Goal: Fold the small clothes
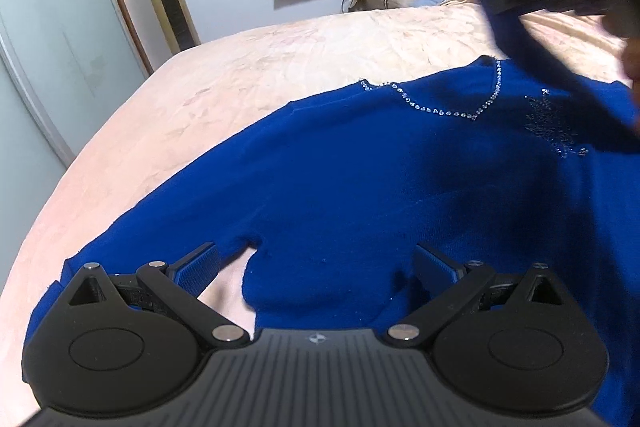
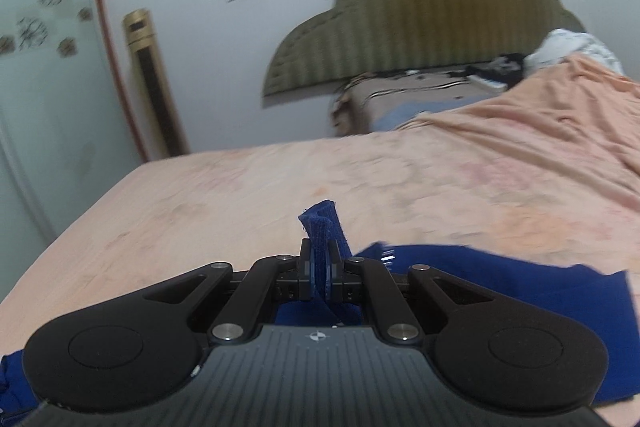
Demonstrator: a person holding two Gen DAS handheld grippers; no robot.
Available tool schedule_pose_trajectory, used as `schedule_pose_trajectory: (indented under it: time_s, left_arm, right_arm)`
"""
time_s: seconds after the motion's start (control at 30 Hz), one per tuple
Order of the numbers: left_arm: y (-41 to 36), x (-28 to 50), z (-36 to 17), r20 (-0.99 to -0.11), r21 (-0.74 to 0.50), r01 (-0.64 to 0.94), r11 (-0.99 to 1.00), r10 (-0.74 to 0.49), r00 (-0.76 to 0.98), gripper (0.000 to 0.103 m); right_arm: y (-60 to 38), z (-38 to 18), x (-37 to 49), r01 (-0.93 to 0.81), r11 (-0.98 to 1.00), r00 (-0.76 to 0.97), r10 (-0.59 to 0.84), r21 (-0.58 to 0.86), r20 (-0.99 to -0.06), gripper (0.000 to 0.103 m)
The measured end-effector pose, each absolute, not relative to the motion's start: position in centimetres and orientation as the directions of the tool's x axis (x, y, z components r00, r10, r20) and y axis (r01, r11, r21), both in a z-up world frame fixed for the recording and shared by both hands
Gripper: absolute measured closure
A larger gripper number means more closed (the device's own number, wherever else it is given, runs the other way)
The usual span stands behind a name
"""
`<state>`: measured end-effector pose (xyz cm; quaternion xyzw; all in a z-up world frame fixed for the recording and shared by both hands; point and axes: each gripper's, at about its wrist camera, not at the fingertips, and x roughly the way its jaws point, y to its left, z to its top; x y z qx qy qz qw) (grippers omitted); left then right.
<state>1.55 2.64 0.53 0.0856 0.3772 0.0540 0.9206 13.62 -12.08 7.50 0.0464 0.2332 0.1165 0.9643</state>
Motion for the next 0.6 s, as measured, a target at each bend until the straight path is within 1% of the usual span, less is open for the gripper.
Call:
schedule_pose_trajectory:
  time_s: [0.1,0.2,0.4,0.6]
  left_arm:
    - [3.2,1.3,0.6,-0.689,0.186,-0.029,0.982,0.152,0.708,0.0]
    - [3.5,1.2,0.5,-0.697,0.196,-0.038,0.98,0.166,0.698,0.0]
    - [4.4,1.2,-0.1,-0.727,0.175,-0.06,0.983,0.17,0.665,0.0]
    - [5.5,1.3,-0.6,-0.743,0.169,-0.1,0.981,0.193,0.641,0.0]
  right_arm:
    - [-9.3,6.9,14.0,-0.251,0.959,0.84,0.282,0.129,-0.463,0.093]
    - [-6.5,5.9,14.0,-0.297,0.949,0.817,0.31,0.105,-0.487,0.093]
    - [-2.6,4.1,14.0,-0.364,0.93,0.777,0.338,0.06,-0.53,0.093]
    - [-0.5,3.0,14.0,-0.407,0.911,0.742,0.373,0.067,-0.557,0.093]
